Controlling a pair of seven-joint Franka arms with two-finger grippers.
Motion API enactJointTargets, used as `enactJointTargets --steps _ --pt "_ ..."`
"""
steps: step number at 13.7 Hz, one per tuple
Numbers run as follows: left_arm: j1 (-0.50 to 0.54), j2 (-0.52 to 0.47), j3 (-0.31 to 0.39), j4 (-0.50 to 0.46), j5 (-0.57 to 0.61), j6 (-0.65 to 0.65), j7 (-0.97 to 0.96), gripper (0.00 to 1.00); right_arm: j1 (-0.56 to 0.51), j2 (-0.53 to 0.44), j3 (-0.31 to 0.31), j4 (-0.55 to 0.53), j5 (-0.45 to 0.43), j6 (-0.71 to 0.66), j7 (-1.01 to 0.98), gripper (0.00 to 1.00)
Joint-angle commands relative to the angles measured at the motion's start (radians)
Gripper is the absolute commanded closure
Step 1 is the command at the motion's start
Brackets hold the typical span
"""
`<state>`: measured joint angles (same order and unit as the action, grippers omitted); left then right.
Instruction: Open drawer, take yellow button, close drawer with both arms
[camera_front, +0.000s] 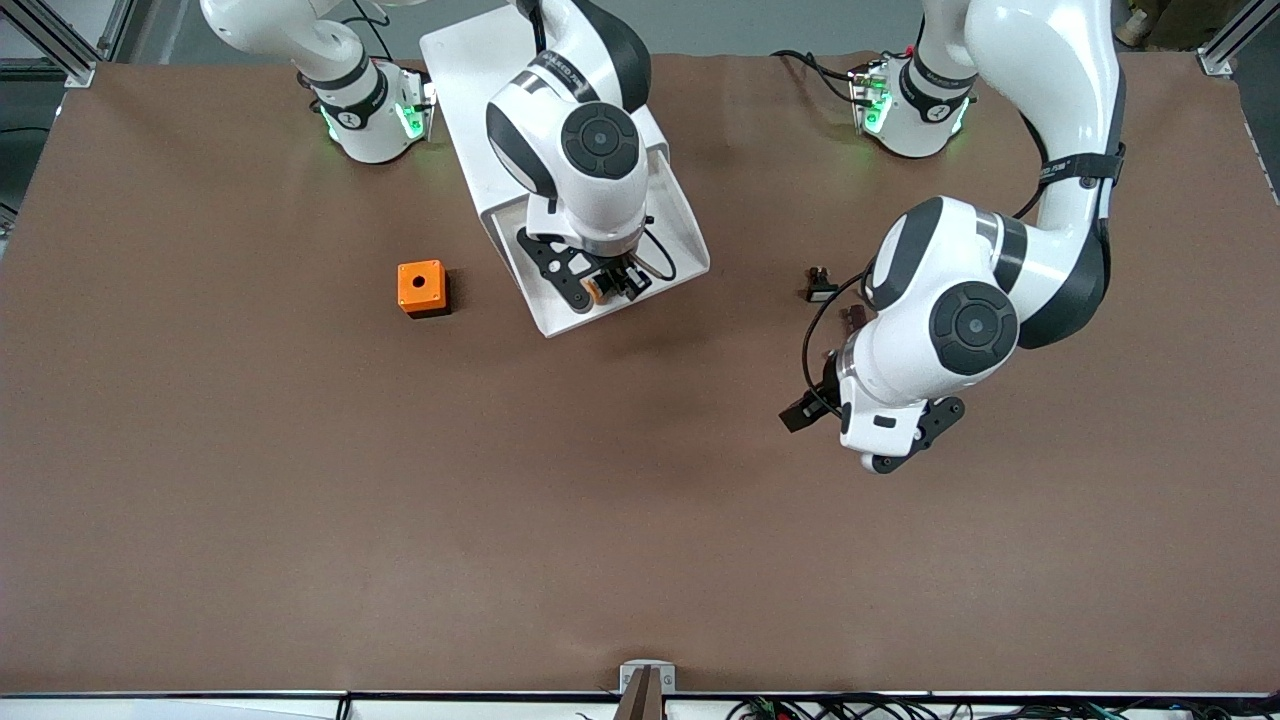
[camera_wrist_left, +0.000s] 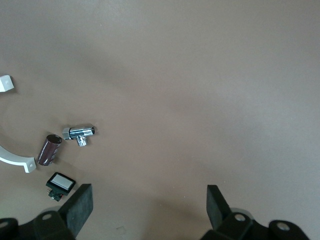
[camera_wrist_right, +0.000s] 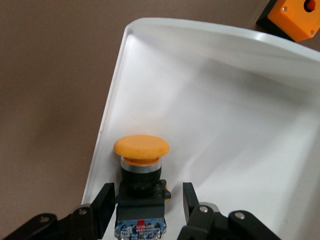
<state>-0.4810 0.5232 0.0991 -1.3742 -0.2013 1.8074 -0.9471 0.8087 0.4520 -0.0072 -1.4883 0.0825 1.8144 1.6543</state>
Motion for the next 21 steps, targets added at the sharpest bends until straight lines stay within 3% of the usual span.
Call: enactJointTargets --steps 1,2,6,10,13,16,21 --pt "-0.013 -0.101 -0.015 -0.152 0.017 0.087 -0.012 0.00 0.012 -0.006 -0.008 -0.004 0.003 -0.006 -0.008 0.61" --pt "-0.013 -0.104 -0.028 -0.164 0.016 0.095 -0.012 0.00 0.012 -0.007 -0.008 -0.003 0.003 -0.007 -0.010 0.69" --pt "-0.037 -0.092 -0.045 -0.164 0.011 0.137 -0.091 0.00 -0.002 -0.016 -0.011 0.029 0.014 -0.039 -0.007 0.75" --pt "-0.086 -0.074 -0.052 -0.160 -0.010 0.173 -0.131 0.00 -0.055 -0.015 -0.016 0.181 0.010 -0.271 -0.072 0.75" --pt "-0.148 -0.048 -0.052 -0.149 -0.007 0.184 -0.148 0.00 -0.143 -0.051 -0.020 0.218 0.003 -0.416 -0.274 0.75" --pt "-0.206 -0.009 -0.050 -0.115 -0.001 0.188 -0.148 0.00 -0.270 -0.130 -0.019 0.206 -0.045 -0.534 -0.636 0.76" --pt "-0.287 0.008 -0.053 -0.103 -0.010 0.188 -0.150 0.00 -0.486 -0.245 -0.019 0.097 -0.104 -0.546 -1.124 0.76"
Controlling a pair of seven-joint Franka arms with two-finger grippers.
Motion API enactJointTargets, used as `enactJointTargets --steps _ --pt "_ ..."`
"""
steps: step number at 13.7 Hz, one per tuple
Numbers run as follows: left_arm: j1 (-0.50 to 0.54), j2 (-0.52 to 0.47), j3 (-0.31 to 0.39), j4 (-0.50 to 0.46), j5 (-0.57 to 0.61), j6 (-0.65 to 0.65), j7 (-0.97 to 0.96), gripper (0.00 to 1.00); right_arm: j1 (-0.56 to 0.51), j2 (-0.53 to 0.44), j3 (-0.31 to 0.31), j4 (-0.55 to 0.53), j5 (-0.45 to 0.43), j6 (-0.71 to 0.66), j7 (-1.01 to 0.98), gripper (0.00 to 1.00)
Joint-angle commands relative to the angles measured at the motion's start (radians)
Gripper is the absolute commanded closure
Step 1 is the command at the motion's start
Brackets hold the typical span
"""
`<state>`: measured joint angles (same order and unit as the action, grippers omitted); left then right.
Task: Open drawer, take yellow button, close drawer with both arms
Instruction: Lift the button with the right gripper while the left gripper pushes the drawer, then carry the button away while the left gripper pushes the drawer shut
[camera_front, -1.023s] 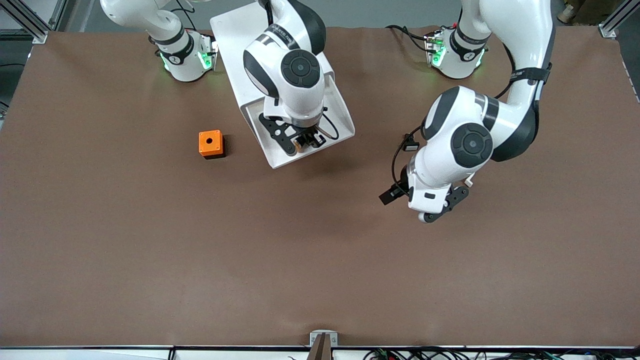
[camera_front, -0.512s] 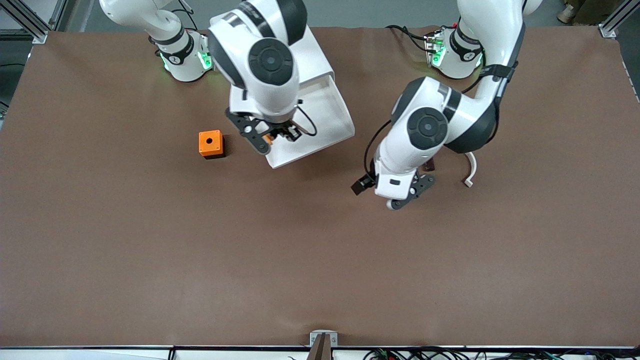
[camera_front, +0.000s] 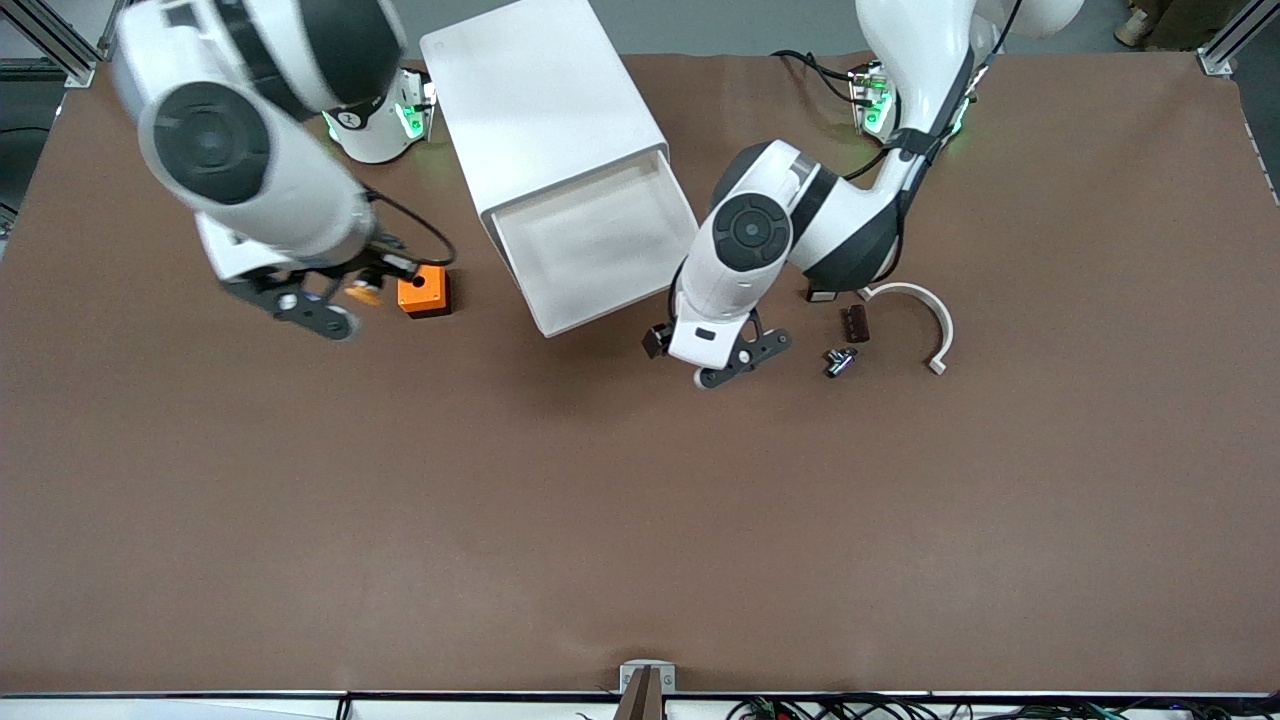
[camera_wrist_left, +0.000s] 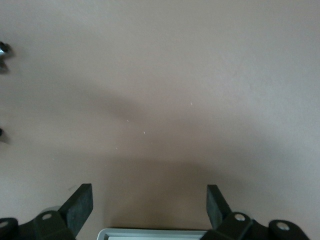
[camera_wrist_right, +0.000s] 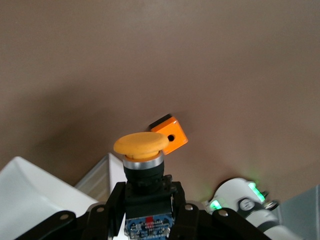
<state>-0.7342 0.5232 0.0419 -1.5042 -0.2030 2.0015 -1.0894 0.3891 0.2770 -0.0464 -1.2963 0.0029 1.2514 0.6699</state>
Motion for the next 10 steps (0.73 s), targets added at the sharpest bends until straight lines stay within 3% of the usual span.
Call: enactJointTargets --steps 1,6,10 --pt "-0.050 0.008 0.004 0.027 -0.009 -0.010 -0.009 0.00 -0.120 -0.097 0.020 -0.138 -0.029 0.040 -0.217 0.76" --pt "-0.090 0.011 -0.031 0.024 -0.012 -0.021 -0.009 0.00 -0.309 -0.310 0.020 -0.541 -0.069 0.339 -0.525 0.76" --pt "-0.093 0.011 -0.079 0.019 -0.027 -0.082 -0.052 0.00 -0.485 -0.315 0.020 -0.695 -0.095 0.590 -0.761 0.76"
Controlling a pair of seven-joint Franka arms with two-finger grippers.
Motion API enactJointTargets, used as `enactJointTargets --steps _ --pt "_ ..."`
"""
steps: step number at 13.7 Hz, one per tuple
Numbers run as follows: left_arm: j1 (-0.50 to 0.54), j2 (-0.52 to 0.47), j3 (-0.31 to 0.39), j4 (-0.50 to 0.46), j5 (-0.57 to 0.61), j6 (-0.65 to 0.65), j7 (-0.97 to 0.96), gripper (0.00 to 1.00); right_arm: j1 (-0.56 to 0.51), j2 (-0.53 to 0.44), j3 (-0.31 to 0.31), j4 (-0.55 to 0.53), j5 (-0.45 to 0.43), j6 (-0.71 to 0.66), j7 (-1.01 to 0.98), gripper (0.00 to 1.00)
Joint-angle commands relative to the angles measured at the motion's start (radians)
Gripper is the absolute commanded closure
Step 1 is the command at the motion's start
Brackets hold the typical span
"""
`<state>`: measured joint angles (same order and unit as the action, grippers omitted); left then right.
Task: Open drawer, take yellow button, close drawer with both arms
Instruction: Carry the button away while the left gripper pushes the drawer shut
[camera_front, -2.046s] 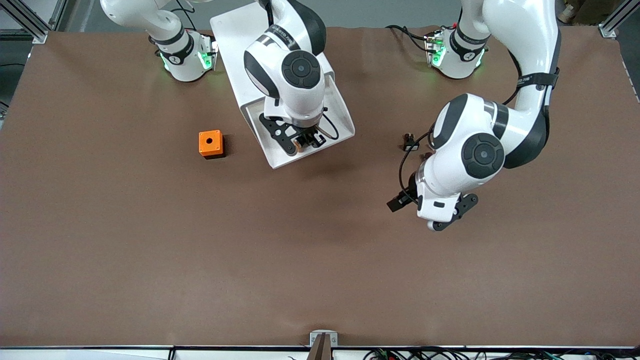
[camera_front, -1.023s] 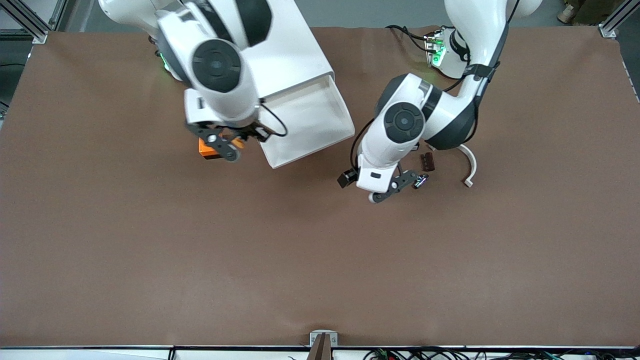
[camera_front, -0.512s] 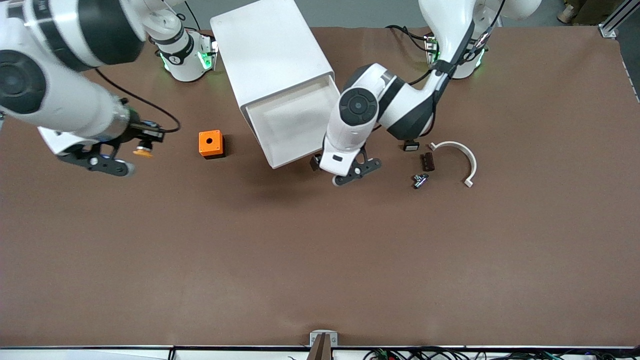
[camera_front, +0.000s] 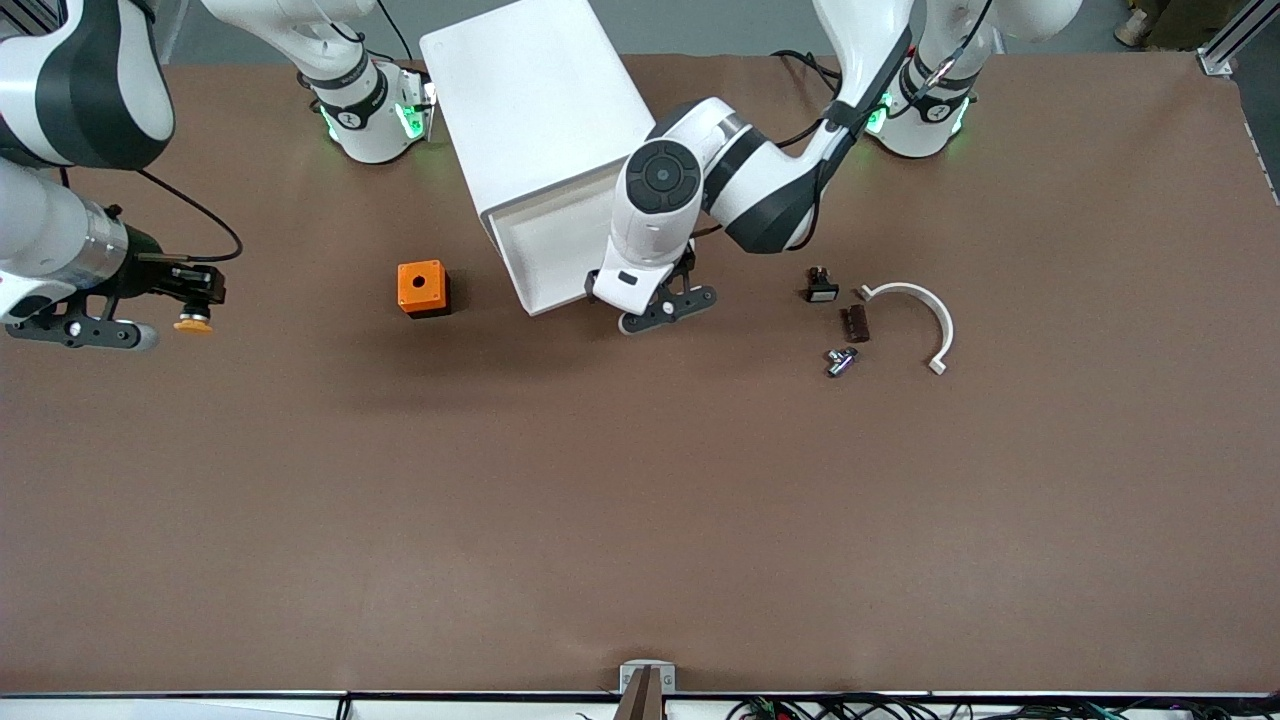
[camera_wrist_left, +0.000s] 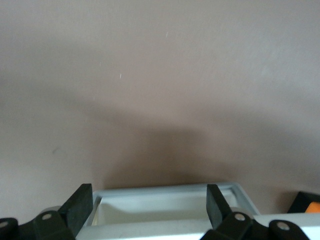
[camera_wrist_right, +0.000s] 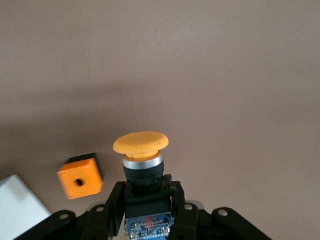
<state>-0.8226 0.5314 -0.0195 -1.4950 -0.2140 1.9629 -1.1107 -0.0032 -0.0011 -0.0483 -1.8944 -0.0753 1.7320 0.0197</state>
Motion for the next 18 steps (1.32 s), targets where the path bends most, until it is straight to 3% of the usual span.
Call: enactJointTargets --steps 1,4,8,13,18 --pt "-0.004 0.001 -0.036 0.010 -0.018 -0.055 -0.043 0.00 -0.121 -0.019 0.021 -0.124 -0.023 0.176 -0.127 0.76" --pt "-0.004 -0.001 -0.085 0.012 -0.019 -0.101 -0.075 0.00 -0.185 0.103 0.022 -0.140 -0.132 0.343 -0.126 0.75" --pt "-0.006 0.007 -0.143 0.010 -0.022 -0.104 -0.095 0.00 -0.245 0.292 0.022 -0.134 -0.136 0.530 -0.135 0.75" --pt "-0.021 0.018 -0.152 0.009 -0.079 -0.104 -0.101 0.00 -0.256 0.475 0.022 -0.011 -0.135 0.548 -0.135 0.75" --pt "-0.039 0.033 -0.154 0.012 -0.102 -0.104 -0.101 0.00 -0.271 0.584 0.022 0.100 -0.127 0.543 -0.120 0.75"
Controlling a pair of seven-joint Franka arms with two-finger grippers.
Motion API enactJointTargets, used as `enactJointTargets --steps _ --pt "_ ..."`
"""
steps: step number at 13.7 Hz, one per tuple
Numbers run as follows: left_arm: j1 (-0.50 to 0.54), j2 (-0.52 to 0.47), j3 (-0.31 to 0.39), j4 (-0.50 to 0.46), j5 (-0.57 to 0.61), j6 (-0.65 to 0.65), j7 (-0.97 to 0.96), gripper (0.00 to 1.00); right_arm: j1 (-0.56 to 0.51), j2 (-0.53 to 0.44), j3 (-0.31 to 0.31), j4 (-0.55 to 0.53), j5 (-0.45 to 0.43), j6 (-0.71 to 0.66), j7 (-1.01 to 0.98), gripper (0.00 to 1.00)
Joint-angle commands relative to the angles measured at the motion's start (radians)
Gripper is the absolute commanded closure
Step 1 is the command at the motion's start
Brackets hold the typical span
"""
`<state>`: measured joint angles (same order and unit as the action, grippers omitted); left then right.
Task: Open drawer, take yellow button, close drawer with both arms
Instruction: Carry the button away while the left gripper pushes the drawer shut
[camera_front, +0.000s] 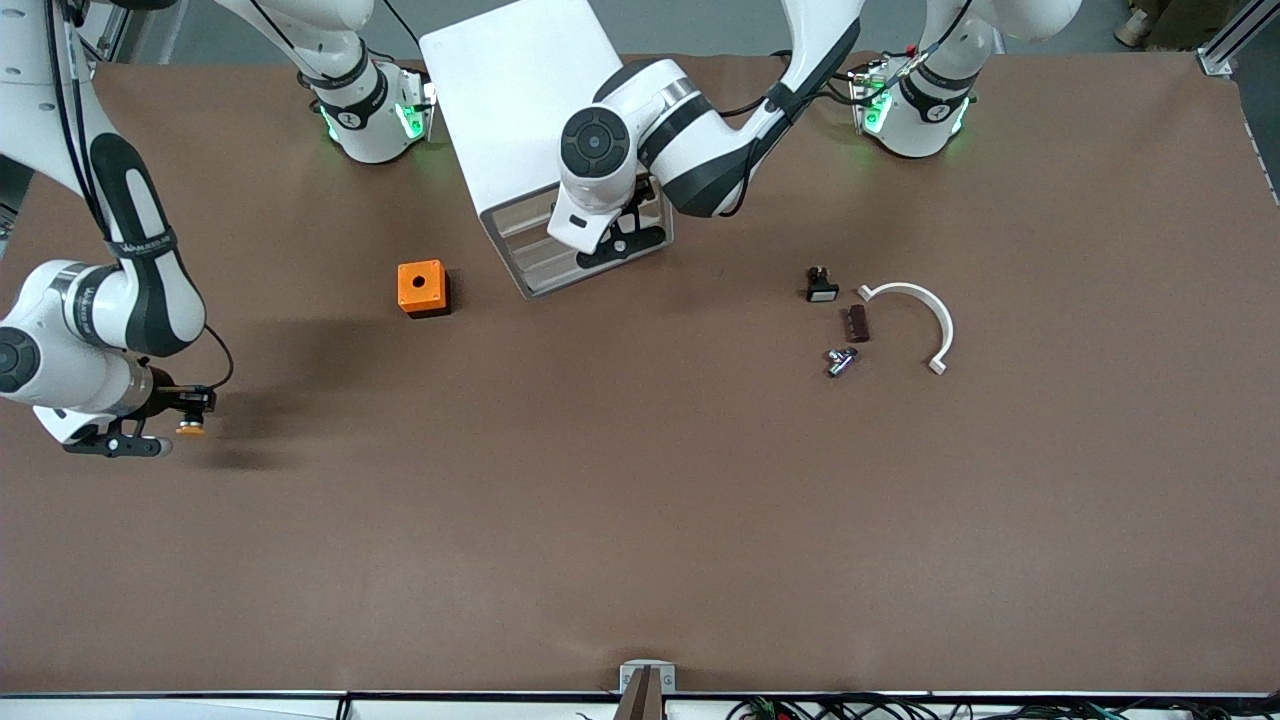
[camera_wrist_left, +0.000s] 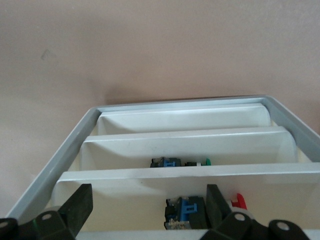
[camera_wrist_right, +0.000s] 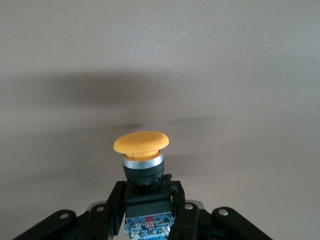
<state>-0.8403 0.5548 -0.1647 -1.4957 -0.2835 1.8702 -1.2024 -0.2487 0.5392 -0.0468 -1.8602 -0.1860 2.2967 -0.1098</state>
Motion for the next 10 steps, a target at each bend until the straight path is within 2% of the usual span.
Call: enactJointTargets --steps 1,5,10 --pt "-0.022 0.010 -0.009 0.012 -0.033 -0.011 -0.009 0.00 -0.026 0.057 0.021 0.078 -0.012 -0.022 0.013 0.75" --pt "0.013 -0.003 0.005 0.015 -0.017 -0.011 -0.003 0.00 -0.027 0.097 0.021 0.098 -0.012 -0.022 0.088 0.75" --pt "0.226 -0.048 0.007 0.031 0.003 -0.011 0.044 0.00 -0.026 0.107 0.019 0.098 -0.016 -0.014 0.124 0.74"
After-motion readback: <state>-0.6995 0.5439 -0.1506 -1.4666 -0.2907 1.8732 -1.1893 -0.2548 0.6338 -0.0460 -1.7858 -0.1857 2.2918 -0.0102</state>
